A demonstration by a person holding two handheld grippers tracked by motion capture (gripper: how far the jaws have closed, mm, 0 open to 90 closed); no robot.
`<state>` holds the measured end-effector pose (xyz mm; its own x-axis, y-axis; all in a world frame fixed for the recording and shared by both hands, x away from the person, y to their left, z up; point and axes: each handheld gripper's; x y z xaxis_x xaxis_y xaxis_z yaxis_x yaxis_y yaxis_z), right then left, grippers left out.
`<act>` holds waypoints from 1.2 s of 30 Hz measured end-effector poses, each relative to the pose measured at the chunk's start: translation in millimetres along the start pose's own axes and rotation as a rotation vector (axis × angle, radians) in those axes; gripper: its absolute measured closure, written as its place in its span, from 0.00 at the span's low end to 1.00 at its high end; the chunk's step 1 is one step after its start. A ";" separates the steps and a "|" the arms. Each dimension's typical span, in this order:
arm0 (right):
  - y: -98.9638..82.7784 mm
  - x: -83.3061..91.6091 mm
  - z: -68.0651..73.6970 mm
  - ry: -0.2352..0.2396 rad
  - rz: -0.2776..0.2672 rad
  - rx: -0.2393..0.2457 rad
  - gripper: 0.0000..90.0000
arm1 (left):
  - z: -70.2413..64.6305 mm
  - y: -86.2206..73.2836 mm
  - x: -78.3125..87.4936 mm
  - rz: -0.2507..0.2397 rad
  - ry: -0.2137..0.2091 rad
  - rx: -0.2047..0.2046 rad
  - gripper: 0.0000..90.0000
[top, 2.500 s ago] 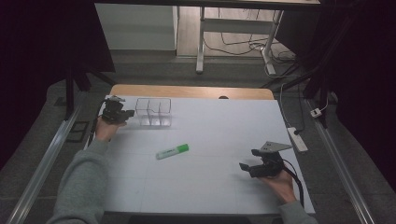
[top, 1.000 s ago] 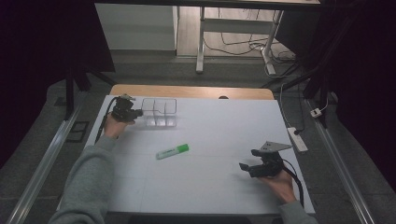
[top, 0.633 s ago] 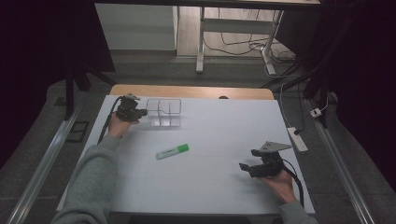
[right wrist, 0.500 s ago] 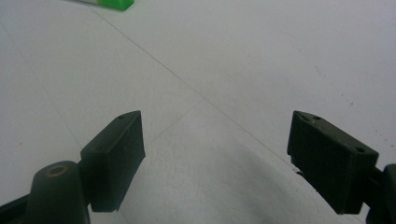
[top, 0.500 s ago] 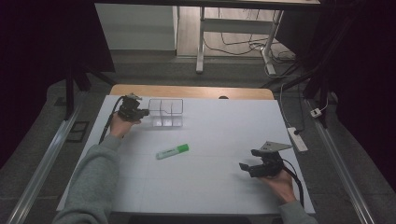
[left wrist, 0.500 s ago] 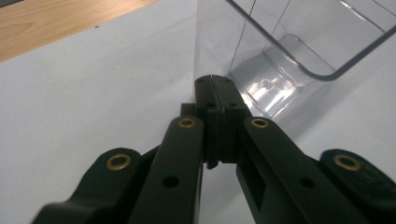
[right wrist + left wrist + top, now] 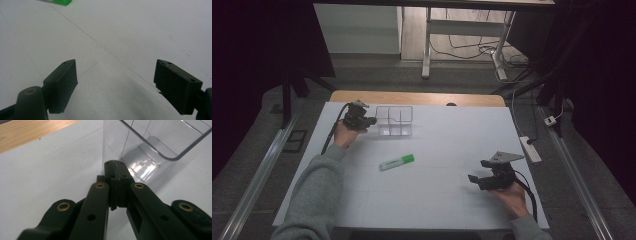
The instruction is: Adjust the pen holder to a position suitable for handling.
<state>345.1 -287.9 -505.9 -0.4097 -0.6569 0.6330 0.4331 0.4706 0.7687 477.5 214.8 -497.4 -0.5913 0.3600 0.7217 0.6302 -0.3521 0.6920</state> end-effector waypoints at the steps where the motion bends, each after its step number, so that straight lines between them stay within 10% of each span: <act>1: 0.0 -0.1 0.1 0.002 -0.001 -0.001 0.21 | -0.8 0.8 -0.3 0.002 -0.002 -0.006 0.99; 12: -0.1 -0.5 0.2 0.006 -0.001 -0.002 0.21 | -13.2 7.7 -5.6 -0.014 -0.060 0.004 0.99; 36: -0.4 -0.9 -0.1 0.009 0.009 -0.003 0.21 | -30.6 29.4 -23.1 -0.008 -0.047 -0.037 0.99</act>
<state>345.3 -287.6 -506.8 -0.3988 -0.6579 0.6389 0.4391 0.4746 0.7628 494.3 169.7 -493.1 -0.5710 0.4027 0.7154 0.6061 -0.3810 0.6982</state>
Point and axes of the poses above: each handheld gripper's, and its own axes: x roughly backward along the jaws, y roughly out of its top, z roughly to its left, and after that the axes turned 5 degrees about y, right-handed
